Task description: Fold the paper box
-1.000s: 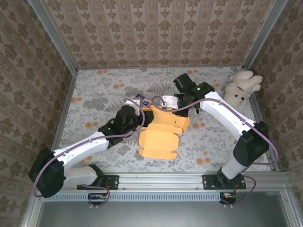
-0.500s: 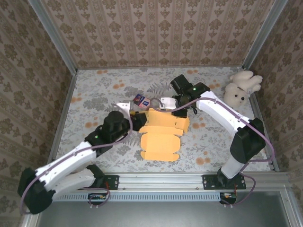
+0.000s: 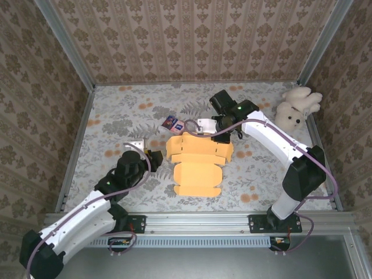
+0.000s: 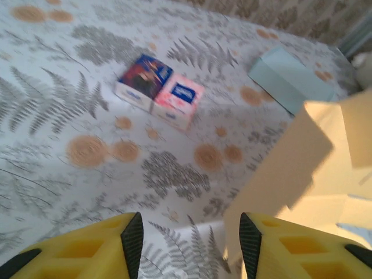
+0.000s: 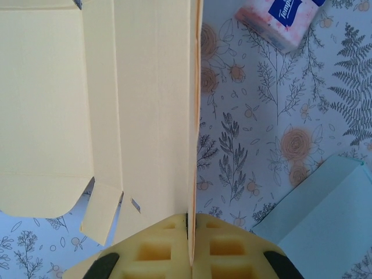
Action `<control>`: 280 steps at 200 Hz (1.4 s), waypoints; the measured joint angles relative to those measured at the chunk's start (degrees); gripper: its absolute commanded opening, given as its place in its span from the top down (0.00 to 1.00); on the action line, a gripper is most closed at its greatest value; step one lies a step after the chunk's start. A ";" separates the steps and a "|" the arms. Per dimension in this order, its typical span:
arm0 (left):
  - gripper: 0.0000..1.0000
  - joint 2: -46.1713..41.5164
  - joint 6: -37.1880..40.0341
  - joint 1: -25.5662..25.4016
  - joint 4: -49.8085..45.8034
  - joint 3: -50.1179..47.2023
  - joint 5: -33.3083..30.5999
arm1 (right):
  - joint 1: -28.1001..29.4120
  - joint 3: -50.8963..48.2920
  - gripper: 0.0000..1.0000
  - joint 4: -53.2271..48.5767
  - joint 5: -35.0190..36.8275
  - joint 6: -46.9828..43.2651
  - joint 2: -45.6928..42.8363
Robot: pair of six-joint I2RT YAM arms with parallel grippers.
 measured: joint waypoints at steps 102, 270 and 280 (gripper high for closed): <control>0.64 6.32 -0.04 -11.37 12.07 -1.42 5.20 | -0.11 0.00 1.00 -0.15 0.94 -0.11 0.39; 0.70 28.35 -2.73 1.51 14.82 3.39 5.66 | -0.37 -0.39 1.00 0.39 -1.79 -0.04 0.44; 0.70 29.20 -2.73 1.51 15.06 3.39 5.57 | -0.37 -0.39 1.00 0.39 -2.03 0.04 0.44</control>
